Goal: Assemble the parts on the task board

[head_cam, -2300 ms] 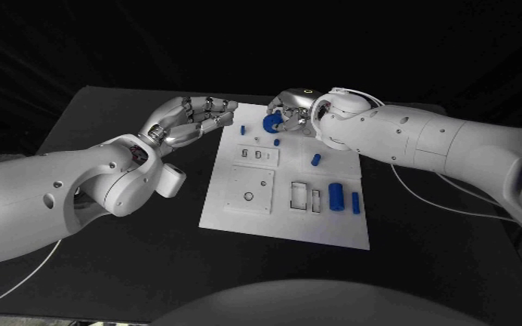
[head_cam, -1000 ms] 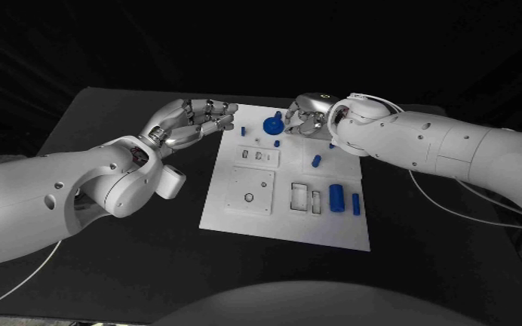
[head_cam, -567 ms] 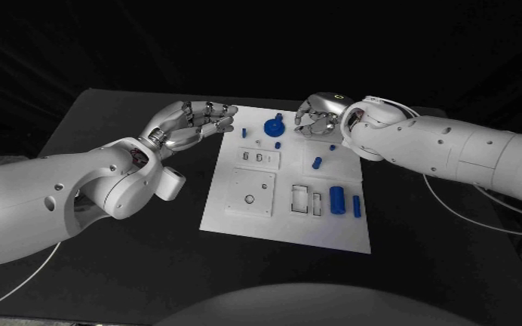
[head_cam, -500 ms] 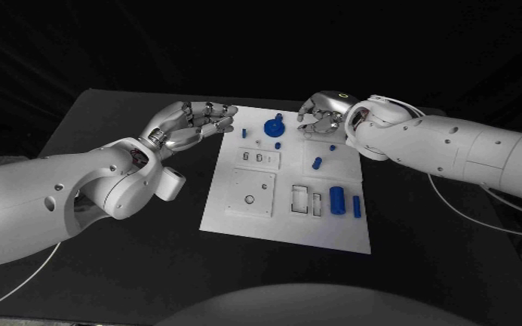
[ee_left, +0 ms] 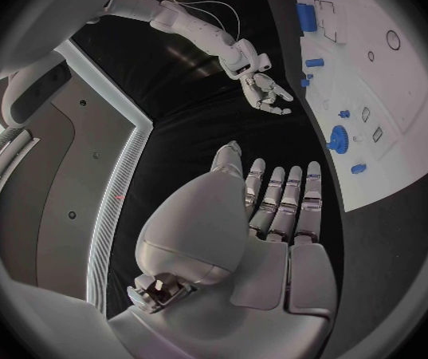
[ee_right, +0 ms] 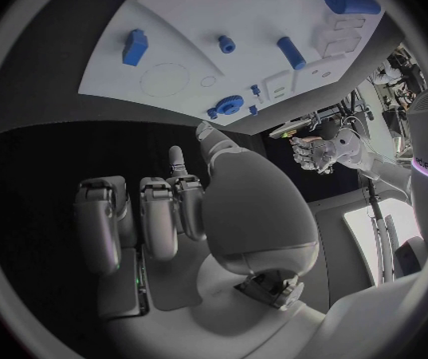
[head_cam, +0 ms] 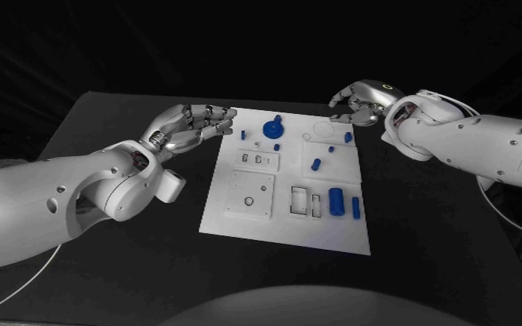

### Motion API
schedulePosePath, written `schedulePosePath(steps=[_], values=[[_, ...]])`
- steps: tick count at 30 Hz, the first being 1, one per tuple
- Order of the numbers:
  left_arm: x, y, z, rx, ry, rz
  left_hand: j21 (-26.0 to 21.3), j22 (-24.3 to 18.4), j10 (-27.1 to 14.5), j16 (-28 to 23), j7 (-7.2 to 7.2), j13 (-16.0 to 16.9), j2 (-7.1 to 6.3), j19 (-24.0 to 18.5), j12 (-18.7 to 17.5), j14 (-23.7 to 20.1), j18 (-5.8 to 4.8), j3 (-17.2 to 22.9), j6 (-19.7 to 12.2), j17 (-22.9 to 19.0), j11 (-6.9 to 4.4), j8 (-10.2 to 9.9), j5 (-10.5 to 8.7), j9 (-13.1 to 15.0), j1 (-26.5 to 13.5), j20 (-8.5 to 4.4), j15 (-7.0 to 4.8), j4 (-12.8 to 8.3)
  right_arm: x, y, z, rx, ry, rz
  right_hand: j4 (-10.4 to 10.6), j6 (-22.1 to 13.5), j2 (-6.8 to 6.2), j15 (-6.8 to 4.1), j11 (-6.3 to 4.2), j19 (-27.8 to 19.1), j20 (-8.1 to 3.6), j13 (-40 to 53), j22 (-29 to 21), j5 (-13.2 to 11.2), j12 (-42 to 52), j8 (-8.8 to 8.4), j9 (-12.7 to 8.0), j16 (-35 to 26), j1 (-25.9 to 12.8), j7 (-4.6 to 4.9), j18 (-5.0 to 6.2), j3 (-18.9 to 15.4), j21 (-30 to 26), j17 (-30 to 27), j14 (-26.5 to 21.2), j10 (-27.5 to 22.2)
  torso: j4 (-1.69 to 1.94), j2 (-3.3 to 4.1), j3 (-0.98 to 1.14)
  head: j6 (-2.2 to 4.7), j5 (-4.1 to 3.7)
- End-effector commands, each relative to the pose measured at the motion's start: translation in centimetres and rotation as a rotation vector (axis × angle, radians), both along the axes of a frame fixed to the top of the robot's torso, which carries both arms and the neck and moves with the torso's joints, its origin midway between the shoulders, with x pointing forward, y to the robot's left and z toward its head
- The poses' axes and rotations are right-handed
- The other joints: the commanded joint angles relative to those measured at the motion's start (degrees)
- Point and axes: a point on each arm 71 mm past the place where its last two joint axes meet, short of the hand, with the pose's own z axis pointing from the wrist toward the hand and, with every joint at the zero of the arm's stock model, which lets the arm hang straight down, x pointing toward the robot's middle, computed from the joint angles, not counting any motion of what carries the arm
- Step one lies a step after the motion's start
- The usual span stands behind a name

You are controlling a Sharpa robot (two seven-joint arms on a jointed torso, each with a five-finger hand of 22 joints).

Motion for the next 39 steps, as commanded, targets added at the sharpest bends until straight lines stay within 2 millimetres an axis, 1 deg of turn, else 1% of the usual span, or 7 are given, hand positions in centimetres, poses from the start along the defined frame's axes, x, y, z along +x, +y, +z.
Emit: schedulePosePath(steps=[1,8,11,20,26,35,39], values=[[-0.1,-0.2,-0.1,-0.006,0.001,-0.019,0.0,0.0,0.0,0.4,1.44,-0.1,-0.04,0.1,0.4,0.3,-0.05,0.2,0.2,0.1,0.32,0.2,0.34,-0.1,0.4,-0.03,0.11,0.0,-0.4,-0.9,0.1,0.061,-0.043,0.005,0.6,-1.4,-0.3,-0.59,-0.36,3.5,-0.35,9.1,13.8,-0.5,-0.6,-0.35,-0.5,0.2,-0.2,-0.22,0.13,-0.2,-0.4,15.0,6.0,-0.2,-0.21,-0.17,0.19,0.53,0.15],[0.0,-0.4,-0.5,-0.008,0.006,-0.025,0.0,0.0,0.0,0.4,1.44,-0.1,-0.05,0.1,0.4,0.4,-0.07,0.3,0.2,0.1,0.32,0.2,0.36,-0.1,0.5,-0.03,0.13,-0.1,-1.1,-3.4,-1.8,0.139,0.033,-0.047,0.5,-4.1,0.05,-0.52,-0.16,3.2,-0.37,14.6,13.7,6.8,5.5,0.05,-1.0,0.2,2.1,0.12,0.23,0.4,-0.9,15.0,6.0,5.5,-0.4,-0.57,0.32,0.54,-0.28],[-0.1,-0.4,-0.7,-0.008,0.01,-0.026,0.0,0.0,0.0,0.4,1.44,-0.1,-0.05,0.1,0.4,0.4,-0.07,0.3,0.2,0.1,0.32,0.2,0.36,-0.1,0.5,-0.03,0.13,-0.1,-1.6,-4.0,-2.9,0.157,0.058,-0.05,0.9,-4.7,-0.04,-0.42,-0.1,3.4,-0.3,15.1,13.8,7.1,6.0,0.05,-0.9,0.2,1.9,0.16,0.14,0.3,-0.6,15.0,6.0,6.0,-0.5,-0.7,0.39,0.58,-0.34],[-0.2,-0.1,-1.3,-0.007,0.021,-0.022,0.0,0.0,0.0,0.5,1.44,-0.1,-0.07,0.1,0.4,0.4,-0.08,0.3,0.2,0.1,0.32,0.2,0.37,-0.1,0.5,-0.03,0.14,-0.1,-2.6,-5.6,-5.8,0.214,0.094,-0.055,2.6,-7.5,-0.21,-0.33,-0.03,6.1,-0.19,15.1,15.0,3.5,6.0,1.16,2.3,0.2,1.5,0.07,-0.77,-1.4,2.4,15.0,6.0,6.0,-0.68,-0.9,0.56,1.02,-0.23],[-0.2,-0.1,-1.5,-0.005,0.026,-0.021,0.0,0.0,0.0,0.5,1.43,-0.1,-0.04,0.1,0.4,0.4,-0.09,0.4,0.2,0.1,0.33,0.2,0.39,-0.1,0.6,-0.03,0.15,-0.1,-2.7,-6.2,-7.2,0.22,0.111,-0.058,2.0,-8.7,0.21,-0.35,-0.09,6.0,-0.19,15.1,15.0,12.0,6.0,2.56,5.7,0.2,4.1,-0.01,-0.73,-0.4,2.3,15.0,6.0,6.0,-0.63,-0.89,0.56,1.06,-0.5],[-0.2,0.1,-1.6,-0.004,0.03,-0.02,0.0,0.0,0.0,0.5,1.43,-0.1,-0.04,0.1,0.4,0.4,-0.09,0.4,0.2,0.1,0.33,0.2,0.39,-0.1,0.6,-0.04,0.15,-0.1,-2.8,-6.2,-8.0,0.219,0.127,-0.06,1.7,-10.4,-0.06,-0.37,-0.15,5.7,-0.18,15.1,14.9,10.6,6.0,3.08,7.8,0.2,5.1,-0.1,-0.66,-0.3,2.1,15.0,6.0,6.0,-0.57,-0.92,0.5,0.77,-0.47],[-0.2,0.1,-1.7,-0.003,0.031,-0.02,0.0,0.0,0.0,0.5,1.43,-0.1,-0.04,0.1,0.4,0.4,-0.09,0.4,0.2,0.1,0.33,0.2,0.39,-0.1,0.6,-0.04,0.15,-0.1,-2.8,-6.0,-8.2,0.219,0.137,-0.058,1.3,-10.9,0.07,-0.38,-0.17,5.6,-0.2,15.1,14.8,11.6,6.0,3.5,9.1,0.2,6.0,-0.12,-0.62,0.1,2.0,15.0,6.0,6.0,-0.56,-0.89,0.49,0.75,-0.5]])
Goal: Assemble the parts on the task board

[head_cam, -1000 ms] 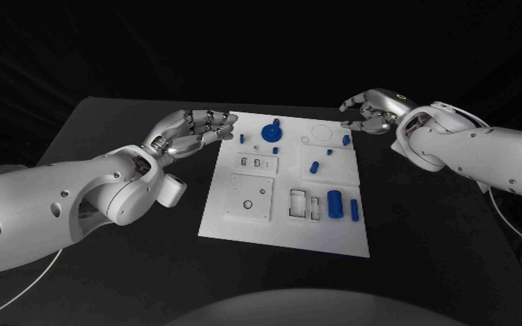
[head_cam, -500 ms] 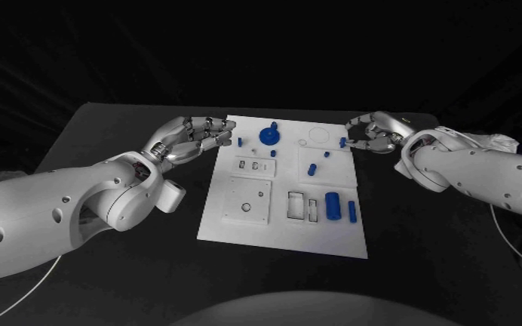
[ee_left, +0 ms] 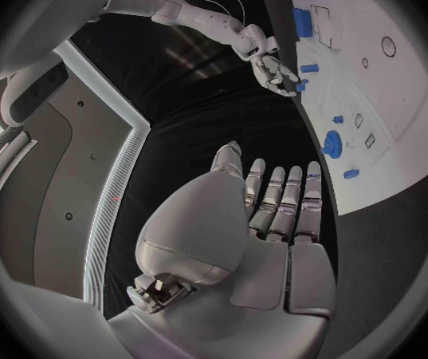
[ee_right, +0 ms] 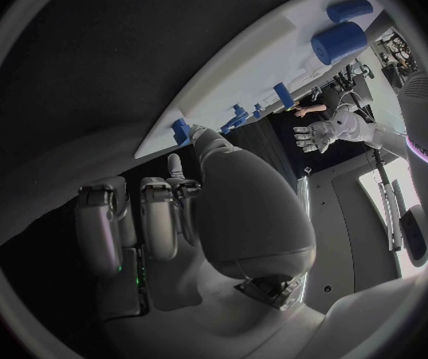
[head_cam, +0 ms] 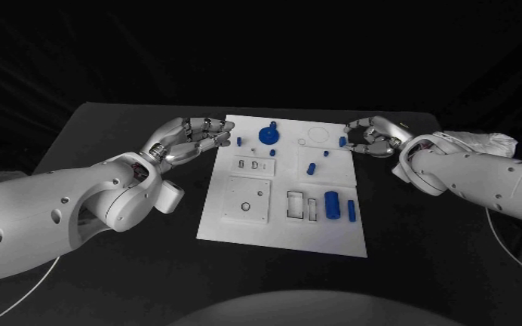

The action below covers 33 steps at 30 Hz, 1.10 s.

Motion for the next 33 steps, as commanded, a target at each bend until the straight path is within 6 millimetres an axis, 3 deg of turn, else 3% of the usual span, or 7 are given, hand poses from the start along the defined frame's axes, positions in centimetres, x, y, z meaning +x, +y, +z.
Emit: schedulePosePath(steps=[1,6,13,16,17,22,33], values=[[-0.11,-0.25,0.05,-0.011,-0.002,-0.024,0.0,0.0,0.0,0.3,1.43,-0.1,-0.04,0.1,0.1,0.4,-0.09,0.4,0.2,0.1,0.34,0.2,0.39,-0.1,0.6,-0.03,0.15,-0.1,-0.02,0.32,-0.18,0.013,0.011,0.023,-0.3,-0.6,0.23,0.02,0.03,5.4,0.0,15.1,14.8,1.2,0.2,0.47,0.9,0.2,0.9,0.06,-0.62,0.3,-0.3,15.1,6.0,6.2,0.03,0.0,-0.03,-0.06,-0.02],[-0.11,-0.27,0.03,-0.01,0.0,-0.025,0.0,0.0,0.0,0.3,1.43,-0.1,-0.04,0.1,0.1,0.4,-0.09,0.4,0.2,0.1,0.34,0.2,0.39,-0.1,0.6,-0.03,0.15,-0.1,0.05,0.57,-0.34,0.014,0.016,0.027,-0.4,-0.6,0.22,0.02,0.02,5.4,0.0,15.1,14.8,2.7,0.2,1.15,2.2,0.2,1.2,0.05,-0.6,0.6,-0.3,15.1,6.0,6.2,0.04,0.02,-0.03,-0.13,-0.01],[-0.14,-0.23,0.0,-0.009,0.003,-0.025,0.0,0.0,0.0,0.3,1.43,-0.1,-0.04,0.1,0.1,0.4,-0.09,0.4,0.2,0.1,0.34,0.2,0.39,-0.1,0.6,-0.03,0.15,-0.1,0.23,0.71,-0.59,0.011,0.022,0.023,-0.8,-0.3,0.22,0.04,0.01,5.3,0.01,15.1,14.8,2.1,0.2,2.17,3.9,0.2,1.8,0.11,-0.59,0.9,-0.4,15.1,6.0,6.2,0.03,0.02,-0.02,-0.26,0.16],[-0.15,-0.2,0.0,-0.008,0.004,-0.025,0.0,0.0,0.0,0.3,1.43,-0.1,-0.04,0.1,0.1,0.4,-0.09,0.4,0.2,0.1,0.34,0.2,0.39,-0.1,0.6,-0.03,0.15,-0.1,0.3,0.71,-0.65,0.01,0.022,0.021,-1.2,0.3,0.45,0.08,-0.1,5.3,-0.07,15.1,14.8,2.7,0.2,3.9,6.6,0.2,2.2,0.08,-0.58,1.0,-0.4,15.1,6.0,6.2,0.02,-0.01,-0.02,-0.32,0.2],[-0.15,-0.19,-0.01,-0.008,0.005,-0.025,0.0,0.0,0.0,0.3,1.43,-0.1,-0.03,0.1,0.1,0.4,-0.09,0.4,0.2,0.1,0.34,0.2,0.39,-0.1,0.6,-0.03,0.15,-0.1,0.34,0.71,-0.67,0.009,0.022,0.02,-1.5,0.5,0.65,0.06,-0.18,5.3,-0.13,15.1,14.8,2.8,0.2,5.39,8.6,0.2,2.6,0.03,-0.58,1.1,-0.4,15.1,6.0,6.2,0.01,-0.02,-0.02,-0.33,0.2],[-0.14,-0.2,-0.02,-0.008,0.006,-0.027,0.0,-0.1,0.0,0.4,1.45,-0.1,0.02,0.1,0.1,0.5,-0.11,0.4,0.2,0.1,0.36,0.2,0.4,-0.1,0.7,-0.04,0.17,0.0,0.48,0.67,-0.74,0.007,0.023,0.015,-2.0,-0.1,0.92,-0.1,-0.19,5.2,-0.15,15.1,14.8,3.5,0.2,8.16,11.8,0.2,3.1,-0.13,-0.56,1.3,-0.5,15.1,6.0,6.2,-0.01,-0.03,-0.04,-0.4,0.1],[-0.15,-0.23,-0.03,-0.007,0.008,-0.028,0.0,-0.1,0.0,0.4,1.45,-0.1,0.02,0.1,0.1,0.5,-0.11,0.4,0.2,0.1,0.36,0.2,0.4,-0.1,0.7,-0.04,0.17,0.0,0.69,0.69,-0.84,0.008,0.029,0.006,-2.0,-0.1,1.05,-0.12,-0.14,5.2,-0.14,15.1,14.8,3.8,0.2,10.06,13.6,0.2,3.0,-0.12,-0.56,1.5,-0.5,15.1,6.0,6.2,0.02,-0.02,-0.03,-0.6,0.07]])
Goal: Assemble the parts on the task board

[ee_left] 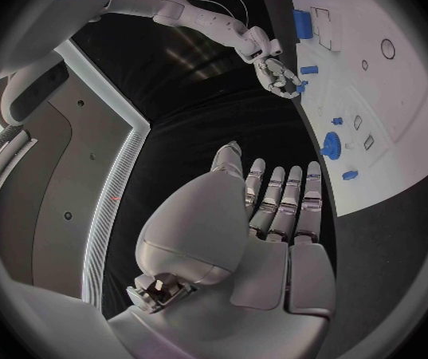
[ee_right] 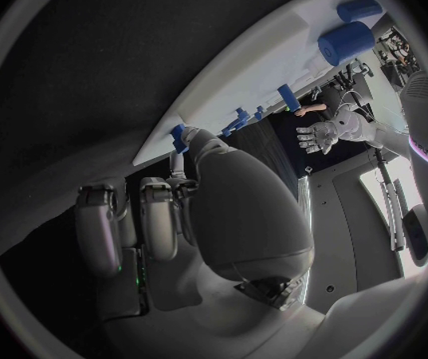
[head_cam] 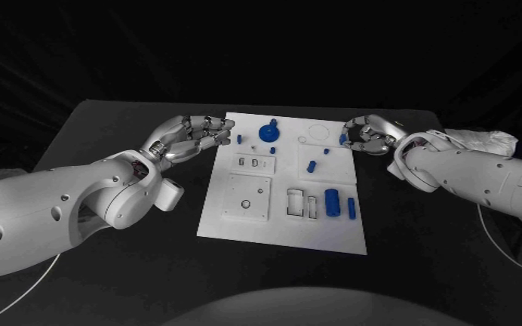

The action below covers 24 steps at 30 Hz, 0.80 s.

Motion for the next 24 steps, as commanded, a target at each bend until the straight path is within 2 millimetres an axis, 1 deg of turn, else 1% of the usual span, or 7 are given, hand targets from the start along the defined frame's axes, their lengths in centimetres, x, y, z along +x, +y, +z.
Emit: schedulePosePath(steps=[1,14,16,18,20,23,24], values=[[-0.12,-0.23,0.05,-0.007,0.001,-0.022,0.0,0.0,0.0,0.4,1.45,-0.1,0.02,0.1,0.1,0.2,-0.11,0.5,0.2,0.1,0.36,0.2,0.16,-0.1,0.7,-0.04,-0.04,0.0,0.0,0.09,-0.15,0.006,0.016,0.006,-0.3,-0.2,-0.04,-0.13,-0.14,5.2,-0.14,15.1,14.7,0.3,0.2,0.42,0.3,0.2,0.3,0.01,-0.56,0.2,-0.2,15.1,6.0,6.2,0.01,0.01,0.0,-0.1,0.05],[-0.14,-0.23,0.04,-0.006,0.004,-0.022,0.0,0.0,0.0,0.4,1.45,-0.1,0.02,0.1,0.1,0.2,-0.11,0.5,0.2,0.1,0.36,0.2,0.16,-0.1,0.7,-0.04,-0.04,0.0,0.09,0.29,-0.25,0.01,0.027,-0.001,0.0,-0.5,-0.13,-0.11,-0.1,5.1,-0.13,15.1,14.7,0.2,0.2,0.77,0.7,0.2,0.0,0.07,-0.5,0.1,-0.4,15.1,6.0,6.2,0.04,-0.01,0.0,-0.17,0.09],[-0.14,-0.23,0.04,-0.006,0.004,-0.023,0.0,0.0,0.0,0.4,1.45,-0.1,0.02,0.1,0.1,0.2,-0.11,0.5,0.2,0.1,0.36,0.2,0.16,-0.1,0.7,-0.04,-0.04,0.0,0.1,0.3,-0.3,0.009,0.032,-0.003,0.2,-1.4,-0.24,-0.07,-0.02,5.0,-0.1,15.1,14.6,0.1,0.2,0.46,0.6,0.2,-0.3,0.16,-0.47,0.2,-0.5,15.1,6.0,6.2,0.03,-0.02,-0.01,-0.22,0.11],[-0.14,-0.23,0.04,-0.006,0.004,-0.023,0.0,0.0,0.0,0.4,1.45,-0.1,0.02,0.1,0.1,0.2,-0.11,0.5,0.2,0.1,0.36,0.2,0.16,-0.1,0.7,-0.04,-0.04,0.0,0.11,0.3,-0.32,0.009,0.035,-0.004,0.4,-2.4,-0.35,-0.02,0.06,4.9,-0.06,15.1,14.6,0.0,0.2,-0.2,0.0,0.2,-0.4,0.27,-0.46,0.3,-0.5,15.1,6.0,6.2,0.03,-0.02,-0.01,-0.22,0.11],[-0.14,-0.23,0.04,-0.006,0.004,-0.022,0.0,0.0,0.0,0.4,1.45,-0.1,0.02,0.1,0.1,0.2,-0.11,0.5,0.2,0.1,0.36,0.2,0.16,-0.1,0.7,-0.04,-0.04,0.0,0.11,0.28,-0.34,0.009,0.038,-0.005,0.8,-3.4,-0.7,0.09,0.29,4.9,0.08,15.1,14.6,-0.4,0.2,-1.59,-1.7,0.2,-0.6,0.46,-0.43,0.8,-0.6,15.1,6.0,6.2,0.03,-0.02,0.01,-0.26,0.12],[-0.14,-0.22,0.03,-0.006,0.004,-0.022,0.0,0.0,0.0,0.4,1.45,-0.1,0.02,0.1,0.1,0.2,-0.11,0.5,0.2,0.1,0.36,0.2,0.16,-0.1,0.7,-0.04,-0.04,0.0,0.11,0.26,-0.38,0.008,0.043,-0.006,1.3,-3.7,-1.18,0.25,0.4,4.6,0.22,15.1,14.5,-1.3,0.2,-2.93,-3.9,0.2,-0.9,0.64,-0.37,1.2,-0.8,15.1,6.0,6.2,0.02,-0.03,0.0,-0.29,0.14],[-0.14,-0.21,0.03,-0.005,0.004,-0.022,0.0,0.0,0.0,0.4,1.45,-0.1,0.02,0.1,0.1,0.2,-0.11,0.5,0.2,0.1,0.36,0.2,0.16,-0.1,0.7,-0.04,-0.04,0.0,0.11,0.26,-0.38,0.008,0.044,-0.006,1.4,-3.7,-1.23,0.31,0.41,4.6,0.22,15.1,14.5,-1.6,0.2,-3.13,-4.3,0.2,-1.1,0.69,-0.35,1.2,-0.9,15.1,6.0,6.2,0.01,-0.03,0.0,-0.31,0.14]])
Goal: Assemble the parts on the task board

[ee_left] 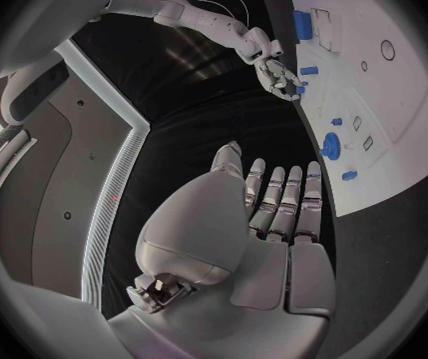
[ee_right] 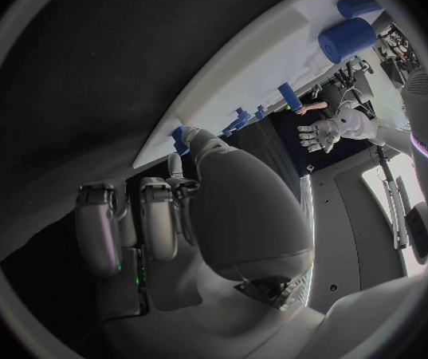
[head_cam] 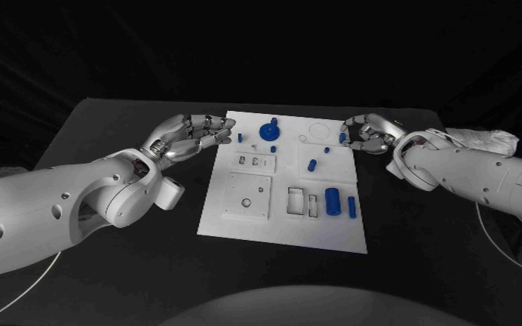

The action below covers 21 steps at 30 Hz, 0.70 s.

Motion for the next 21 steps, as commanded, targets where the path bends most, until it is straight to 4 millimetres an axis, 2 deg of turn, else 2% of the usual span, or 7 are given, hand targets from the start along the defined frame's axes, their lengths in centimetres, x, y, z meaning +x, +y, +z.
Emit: schedulePosePath(steps=[1,4,11,16,21], values=[[-0.11,-0.21,0.05,-0.006,0.001,-0.02,0.0,0.0,0.0,0.4,1.44,-0.1,0.02,0.1,0.1,0.3,-0.12,0.5,0.2,0.1,0.36,0.2,0.16,-0.1,0.7,-0.04,-0.04,0.0,-0.03,0.03,-0.23,-0.001,0.028,0.003,0.4,-0.4,-0.52,0.31,0.45,4.6,0.25,15.1,14.5,-0.9,0.2,-0.68,-1.3,0.2,-0.4,0.03,-0.35,0.1,-0.4,15.1,6.0,6.2,-0.03,-0.01,0.0,-0.05,0.03],[-0.11,-0.22,0.04,-0.006,0.002,-0.02,0.0,0.0,0.0,0.4,1.44,-0.1,0.02,0.1,0.1,0.3,-0.12,0.5,0.2,0.1,0.36,0.2,0.16,-0.1,0.7,-0.04,-0.04,0.0,-0.03,0.03,-0.24,-0.001,0.03,0.004,0.6,-0.4,-0.72,0.35,0.48,4.4,0.29,15.1,14.4,-1.2,0.2,-1.22,-2.4,0.2,-0.5,0.07,-0.3,0.2,-0.5,15.1,6.0,6.2,-0.04,0.0,-0.01,-0.08,0.01],[-0.1,-0.25,0.02,-0.005,0.004,-0.021,0.0,-0.1,0.0,0.5,1.49,-0.1,0.05,0.2,0.2,0.3,-0.15,0.5,0.2,0.1,0.42,0.2,0.18,-0.1,0.7,-0.04,0.0,0.0,-0.03,0.06,-0.27,0.0,0.034,0.005,0.7,-0.1,-0.73,0.39,0.51,4.1,0.33,15.1,14.3,-1.3,0.2,-1.62,-3.6,0.2,-0.5,0.13,-0.19,0.5,-0.9,15.1,6.0,6.2,-0.03,0.02,0.0,-0.06,-0.08],[-0.09,-0.26,0.01,-0.005,0.004,-0.021,0.0,-0.1,0.0,0.5,1.5,-0.1,0.06,0.2,0.2,0.3,-0.16,0.6,0.2,0.1,0.43,0.2,0.18,-0.1,0.8,-0.04,0.01,0.0,-0.03,0.13,-0.27,0.001,0.034,0.007,0.6,3.2,-0.54,0.37,0.43,4.1,0.35,15.1,14.2,-0.6,0.2,-0.09,-4.2,0.2,-0.2,-0.02,-0.17,0.8,-0.9,15.1,6.0,6.2,-0.02,0.0,-0.01,-0.2,-0.09],[-0.1,-0.26,0.0,-0.004,0.005,-0.021,0.0,-0.1,0.0,0.5,1.5,-0.1,0.06,0.2,0.2,0.3,-0.16,0.6,0.2,0.1,0.43,0.2,0.18,-0.1,0.8,-0.04,0.01,0.0,-0.03,0.17,-0.28,0.001,0.034,0.007,0.5,4.3,-0.46,0.33,0.36,4.1,0.32,15.1,14.2,-0.5,0.2,0.69,-4.1,0.2,-0.2,-0.11,-0.17,0.8,-0.9,15.1,6.0,6.2,0.0,0.0,0.0,-0.25,-0.1]])
